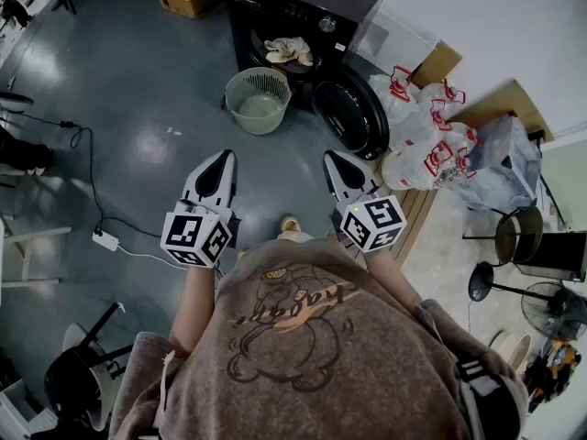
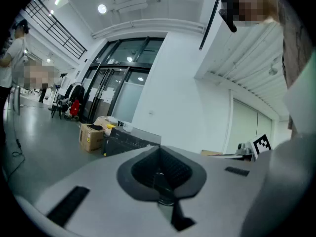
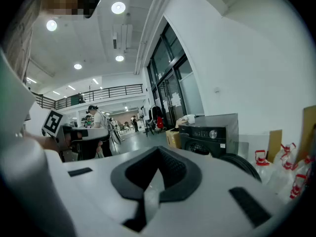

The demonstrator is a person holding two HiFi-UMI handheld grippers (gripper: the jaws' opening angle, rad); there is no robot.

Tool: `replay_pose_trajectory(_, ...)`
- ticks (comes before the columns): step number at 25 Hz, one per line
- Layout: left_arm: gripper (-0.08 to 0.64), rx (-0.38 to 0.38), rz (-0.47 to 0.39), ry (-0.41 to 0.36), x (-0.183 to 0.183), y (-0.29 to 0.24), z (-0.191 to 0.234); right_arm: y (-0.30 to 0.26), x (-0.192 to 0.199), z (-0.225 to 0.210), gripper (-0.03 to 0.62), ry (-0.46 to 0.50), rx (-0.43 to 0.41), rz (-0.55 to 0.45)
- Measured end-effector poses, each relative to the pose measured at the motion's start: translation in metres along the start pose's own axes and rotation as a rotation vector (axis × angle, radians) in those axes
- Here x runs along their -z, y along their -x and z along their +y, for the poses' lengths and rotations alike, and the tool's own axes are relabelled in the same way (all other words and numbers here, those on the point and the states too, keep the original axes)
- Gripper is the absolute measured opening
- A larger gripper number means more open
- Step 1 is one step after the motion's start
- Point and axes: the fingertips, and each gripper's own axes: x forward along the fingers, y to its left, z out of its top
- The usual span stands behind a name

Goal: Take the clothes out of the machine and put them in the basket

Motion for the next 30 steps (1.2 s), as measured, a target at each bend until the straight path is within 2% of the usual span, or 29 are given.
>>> replay_pose_trajectory(7, 0.005, -0.007, 0.010, 0.012, 0.006, -0.025, -0.001, -0.009, -0.001, -0.021, -0.005, -0.032, -0.010, -0.015)
replay_pose_trajectory(18, 0.005, -0.058, 0.010, 0.015, 0.012, -0.087, 0.003, -0.050, 0.004, -0.088, -0.005, -0.020, -0.056, 0.047)
replay_pose_trajectory(24, 0.005, -0.033, 0.017, 0.024, 0.011, -0.127, 0.033, -0.098, 0.001, -0.098, -0.005, -0.003, -0.079, 0.069)
replay_pose_trajectory(30, 0.005, 0.000, 0.026, 0.031, -0.001, -0.185, 0.087, -0.167, -0.012, -0.119, -0.005, 0.007, -0.053, 0.086)
